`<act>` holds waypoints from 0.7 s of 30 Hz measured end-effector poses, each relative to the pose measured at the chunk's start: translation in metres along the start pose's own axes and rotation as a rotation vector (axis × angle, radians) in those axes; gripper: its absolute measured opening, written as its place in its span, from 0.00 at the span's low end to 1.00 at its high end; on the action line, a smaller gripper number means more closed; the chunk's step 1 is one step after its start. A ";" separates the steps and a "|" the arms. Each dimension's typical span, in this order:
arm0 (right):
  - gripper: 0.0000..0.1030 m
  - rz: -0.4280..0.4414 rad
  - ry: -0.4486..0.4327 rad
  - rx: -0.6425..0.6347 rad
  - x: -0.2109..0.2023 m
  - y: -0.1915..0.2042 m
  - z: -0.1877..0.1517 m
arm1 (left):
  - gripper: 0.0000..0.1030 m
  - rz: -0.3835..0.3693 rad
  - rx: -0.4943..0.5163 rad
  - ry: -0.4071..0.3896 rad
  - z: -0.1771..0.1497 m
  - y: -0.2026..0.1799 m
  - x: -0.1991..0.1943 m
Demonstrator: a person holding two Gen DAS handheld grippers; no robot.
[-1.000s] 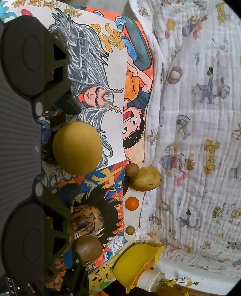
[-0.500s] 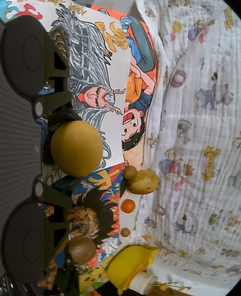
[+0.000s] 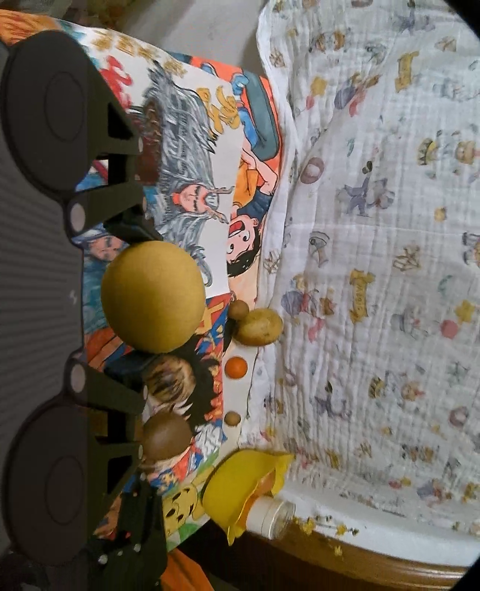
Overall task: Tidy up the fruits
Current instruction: 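Lower the yellow fruit onto the tray with the left tool while the right tool places the kiwi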
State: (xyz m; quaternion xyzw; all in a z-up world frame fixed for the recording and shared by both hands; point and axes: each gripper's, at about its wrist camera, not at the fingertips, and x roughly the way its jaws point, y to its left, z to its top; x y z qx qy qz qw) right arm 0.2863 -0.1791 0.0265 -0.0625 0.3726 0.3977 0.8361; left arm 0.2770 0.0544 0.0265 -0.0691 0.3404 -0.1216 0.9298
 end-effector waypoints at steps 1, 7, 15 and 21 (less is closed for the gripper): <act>0.58 0.002 0.000 -0.005 -0.003 0.002 -0.001 | 0.62 0.001 -0.004 -0.004 -0.004 -0.001 -0.006; 0.58 0.015 0.024 -0.022 -0.020 0.012 -0.012 | 0.62 0.000 -0.045 -0.012 -0.032 -0.007 -0.040; 0.58 0.021 0.074 0.001 -0.031 0.013 -0.031 | 0.62 -0.003 -0.062 -0.009 -0.071 -0.021 -0.069; 0.58 0.015 0.103 0.012 -0.030 0.014 -0.040 | 0.62 -0.006 -0.077 0.015 -0.096 -0.027 -0.075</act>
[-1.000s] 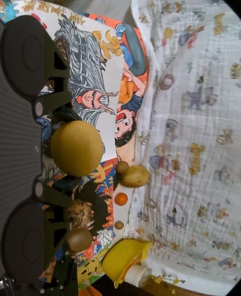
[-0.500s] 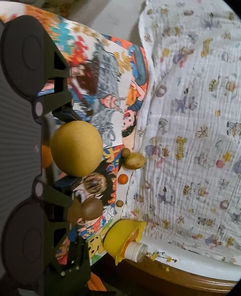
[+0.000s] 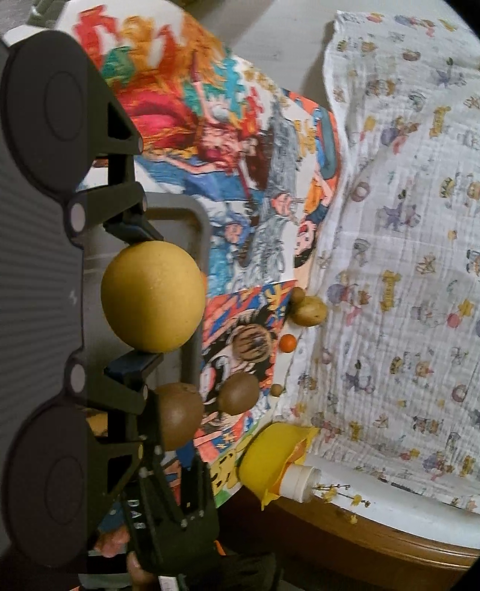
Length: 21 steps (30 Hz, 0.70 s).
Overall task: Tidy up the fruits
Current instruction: 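Lower the yellow fruit onto the tray with the left tool while the right tool places the kiwi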
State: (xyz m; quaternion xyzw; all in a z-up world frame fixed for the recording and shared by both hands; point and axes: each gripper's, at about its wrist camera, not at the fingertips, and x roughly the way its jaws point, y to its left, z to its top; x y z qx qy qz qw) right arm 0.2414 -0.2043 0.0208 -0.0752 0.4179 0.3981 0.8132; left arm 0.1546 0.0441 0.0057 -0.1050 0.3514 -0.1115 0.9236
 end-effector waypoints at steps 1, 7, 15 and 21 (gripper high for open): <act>0.58 -0.002 0.003 -0.001 0.001 0.001 -0.001 | 0.62 0.002 -0.001 0.002 -0.003 0.000 -0.001; 0.58 -0.006 0.020 -0.001 0.006 0.002 -0.002 | 0.62 0.012 -0.015 0.006 -0.017 0.002 -0.003; 0.58 -0.009 0.045 0.004 0.014 0.003 -0.004 | 0.62 0.019 -0.025 0.015 -0.027 0.005 -0.001; 0.58 -0.009 0.056 0.018 0.017 0.002 -0.004 | 0.63 0.023 -0.028 0.018 -0.030 0.006 0.000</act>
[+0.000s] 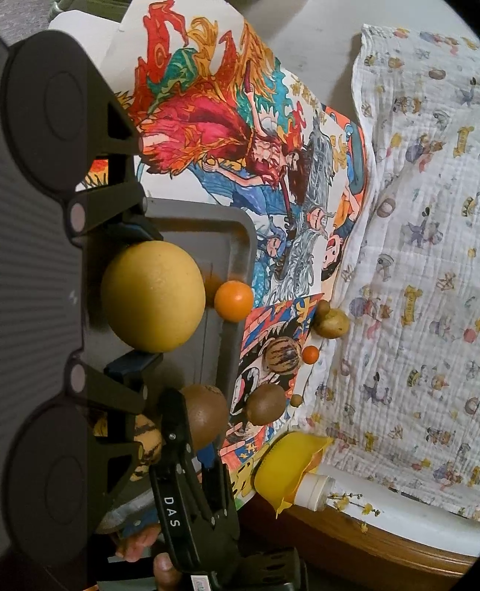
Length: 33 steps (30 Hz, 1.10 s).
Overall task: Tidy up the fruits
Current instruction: 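Lower the yellow fruit onto the tray with the left tool while the right tool places the kiwi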
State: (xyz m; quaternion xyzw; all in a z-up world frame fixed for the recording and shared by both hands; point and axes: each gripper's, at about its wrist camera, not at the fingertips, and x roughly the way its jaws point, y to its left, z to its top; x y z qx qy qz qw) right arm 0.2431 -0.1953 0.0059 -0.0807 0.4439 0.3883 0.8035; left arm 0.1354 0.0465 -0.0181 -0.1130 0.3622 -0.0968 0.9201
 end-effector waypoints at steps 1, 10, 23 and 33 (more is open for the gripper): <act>0.58 0.001 0.002 0.004 0.001 0.000 0.000 | 0.63 0.001 0.001 -0.001 0.000 0.000 0.000; 0.59 0.001 0.007 0.010 0.002 -0.001 0.000 | 0.63 0.017 0.033 0.000 -0.001 -0.005 0.001; 0.64 0.017 -0.026 0.017 -0.007 -0.003 0.000 | 0.70 0.004 0.030 0.011 -0.002 -0.007 -0.002; 0.85 0.025 -0.080 0.008 -0.037 0.000 -0.006 | 0.88 -0.008 0.024 -0.039 -0.006 -0.009 -0.026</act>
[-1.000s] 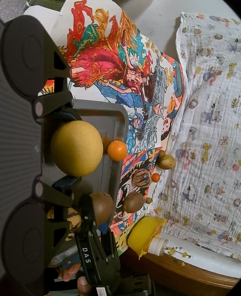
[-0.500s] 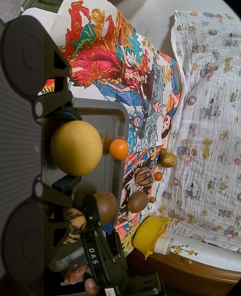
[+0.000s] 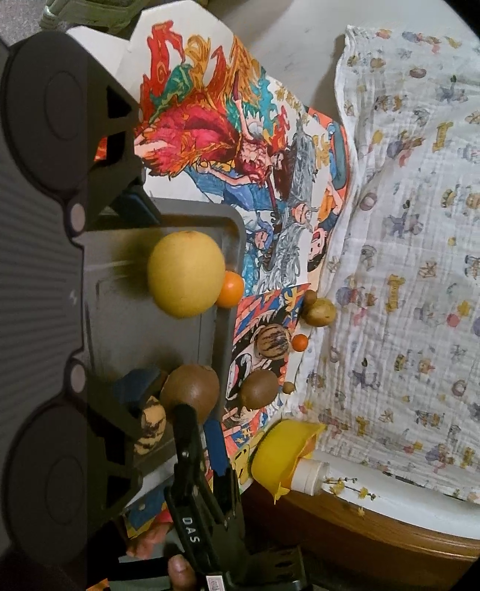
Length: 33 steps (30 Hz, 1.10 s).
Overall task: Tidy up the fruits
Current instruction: 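Lower the yellow fruit onto the tray with the left tool while the right tool places the kiwi, then grasp the brown striped fruit with the left tool while the right tool grasps another kiwi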
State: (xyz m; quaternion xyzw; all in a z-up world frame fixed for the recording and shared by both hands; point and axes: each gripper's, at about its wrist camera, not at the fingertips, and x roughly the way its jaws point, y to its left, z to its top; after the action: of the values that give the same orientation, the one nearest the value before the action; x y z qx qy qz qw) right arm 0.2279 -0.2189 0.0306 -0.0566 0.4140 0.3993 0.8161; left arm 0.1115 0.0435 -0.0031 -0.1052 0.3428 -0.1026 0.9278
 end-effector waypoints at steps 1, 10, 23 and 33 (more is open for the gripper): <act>0.88 -0.001 -0.003 -0.003 -0.003 0.001 -0.001 | 0.91 0.002 0.002 -0.003 -0.001 0.000 -0.003; 0.98 -0.018 -0.007 -0.083 -0.031 0.015 -0.020 | 0.98 0.009 0.045 -0.006 -0.011 -0.006 -0.023; 0.99 -0.122 0.013 -0.209 -0.056 0.026 -0.045 | 0.99 0.006 0.185 0.036 -0.018 -0.036 -0.036; 0.99 -0.182 0.017 -0.189 -0.064 0.005 -0.050 | 0.99 -0.005 0.257 0.031 -0.004 -0.060 -0.033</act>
State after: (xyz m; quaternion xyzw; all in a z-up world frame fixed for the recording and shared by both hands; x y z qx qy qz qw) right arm 0.1708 -0.2754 0.0458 -0.1742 0.3745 0.3604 0.8364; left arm 0.0774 -0.0057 0.0303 0.0155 0.3408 -0.1496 0.9280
